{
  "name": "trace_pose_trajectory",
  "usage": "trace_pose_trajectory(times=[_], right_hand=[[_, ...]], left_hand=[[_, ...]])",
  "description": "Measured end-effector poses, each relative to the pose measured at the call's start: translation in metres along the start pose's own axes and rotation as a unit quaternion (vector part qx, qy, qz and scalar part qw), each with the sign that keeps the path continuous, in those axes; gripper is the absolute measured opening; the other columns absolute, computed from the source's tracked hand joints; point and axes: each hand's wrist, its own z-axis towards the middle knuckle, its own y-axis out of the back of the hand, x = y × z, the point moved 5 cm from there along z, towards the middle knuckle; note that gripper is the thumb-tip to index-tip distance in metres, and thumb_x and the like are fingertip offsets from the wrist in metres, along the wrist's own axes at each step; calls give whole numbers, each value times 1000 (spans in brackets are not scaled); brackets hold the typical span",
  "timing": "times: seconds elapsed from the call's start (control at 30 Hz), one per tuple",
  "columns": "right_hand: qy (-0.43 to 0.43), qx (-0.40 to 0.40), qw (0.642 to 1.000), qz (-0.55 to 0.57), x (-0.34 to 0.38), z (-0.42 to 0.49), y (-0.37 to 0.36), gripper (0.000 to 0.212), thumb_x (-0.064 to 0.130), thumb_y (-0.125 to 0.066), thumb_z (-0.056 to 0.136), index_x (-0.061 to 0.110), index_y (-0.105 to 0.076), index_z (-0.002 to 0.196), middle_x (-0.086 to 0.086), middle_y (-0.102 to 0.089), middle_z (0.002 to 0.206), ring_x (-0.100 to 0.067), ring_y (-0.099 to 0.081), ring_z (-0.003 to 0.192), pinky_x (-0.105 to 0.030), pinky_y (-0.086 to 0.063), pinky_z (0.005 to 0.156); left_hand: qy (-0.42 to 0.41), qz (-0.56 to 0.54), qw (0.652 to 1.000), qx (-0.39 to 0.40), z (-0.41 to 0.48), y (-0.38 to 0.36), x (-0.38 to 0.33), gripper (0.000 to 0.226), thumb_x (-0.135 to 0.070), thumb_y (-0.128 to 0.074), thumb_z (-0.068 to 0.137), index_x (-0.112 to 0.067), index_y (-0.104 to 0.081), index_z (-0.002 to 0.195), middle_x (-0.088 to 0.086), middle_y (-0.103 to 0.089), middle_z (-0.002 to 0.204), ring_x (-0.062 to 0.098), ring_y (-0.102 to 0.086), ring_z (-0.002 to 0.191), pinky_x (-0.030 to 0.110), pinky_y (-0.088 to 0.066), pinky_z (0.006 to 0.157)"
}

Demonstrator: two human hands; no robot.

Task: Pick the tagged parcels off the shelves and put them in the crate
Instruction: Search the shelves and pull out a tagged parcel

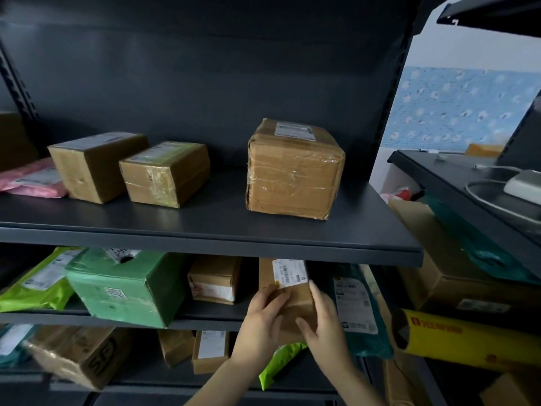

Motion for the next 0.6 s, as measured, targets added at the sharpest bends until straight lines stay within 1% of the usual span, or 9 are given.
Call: trace_pose_trajectory(times=[0.03, 0.07, 0.17, 0.27, 0.33, 0.37, 0.43, 0.5, 0.6], right_hand=[[30, 4, 999, -21, 4, 1, 0, 73, 12, -62, 87, 32, -23, 145, 12, -29, 134, -4, -35, 122, -17, -33, 102], [51, 8, 998, -37, 6, 1, 0, 71, 10, -62, 86, 33, -27, 143, 11, -29, 136, -4, -35, 124, -17, -32, 104], [38, 10, 998, -48, 0, 4, 2, 57, 8, -63, 85, 26, -44, 136, -1, -35, 142, -13, -40, 128, -17, -29, 105], [23, 2, 998, -52, -9, 8, 2, 51, 12, -60, 88, 24, -45, 135, -4, -39, 140, -13, -42, 125, -18, -33, 102], [22, -3, 998, -63, -10, 13, 0, 50, 15, -58, 89, 25, -43, 137, -4, -39, 141, -11, -41, 124, -16, -32, 100], [20, -3, 997, -68, -10, 17, -1, 51, 16, -57, 90, 26, -42, 137, -5, -39, 141, -12, -43, 124, -16, -32, 100], [14, 1, 996, -84, -10, 25, -2, 51, 18, -55, 91, 26, -39, 139, -7, -41, 141, -16, -46, 124, -20, -35, 101], [12, 2, 994, -108, -11, 32, -4, 52, 21, -54, 92, 27, -37, 140, -7, -41, 141, -16, -46, 124, -21, -35, 101], [1, 15, 991, -134, -13, 36, -7, 53, 24, -51, 94, 30, -32, 143, -5, -36, 145, -13, -42, 128, -18, -31, 104]], left_hand=[[-3, -14, 1000, 6, 0, -1, 1, 47, -3, -47, 91, -23, -50, 133, -7, -32, 144, 5, -27, 134, 9, -19, 110], [-2, -28, 1000, 7, -1, -1, 3, 45, -3, -48, 91, -22, -51, 132, -8, -33, 140, 4, -29, 132, 10, -23, 109], [44, -44, 998, -32, 0, 13, 21, 40, -9, -56, 89, -16, -51, 129, -4, -39, 131, 13, -40, 127, 19, -35, 104], [149, -40, 984, -92, 4, 36, 57, 43, -16, -61, 89, -9, -49, 130, 9, -43, 134, 24, -39, 128, 23, -31, 103], [219, -17, 970, -107, 10, 49, 83, 53, -22, -61, 89, -4, -42, 135, 18, -36, 143, 32, -30, 135, 32, -29, 107], [242, 17, 965, -102, 16, 54, 94, 60, -27, -60, 90, -4, -36, 139, 19, -30, 147, 33, -24, 139, 36, -28, 108], [275, 96, 954, -72, 26, 60, 112, 74, -42, -58, 88, -11, -24, 146, 18, -17, 154, 33, -15, 142, 40, -27, 110], [294, 136, 945, -40, 36, 62, 124, 86, -55, -58, 83, -21, -15, 149, 14, -8, 157, 33, -9, 144, 43, -28, 109], [309, 146, 940, -18, 50, 59, 133, 93, -64, -61, 75, -29, -15, 148, 14, -4, 157, 34, -5, 144, 45, -28, 109]])
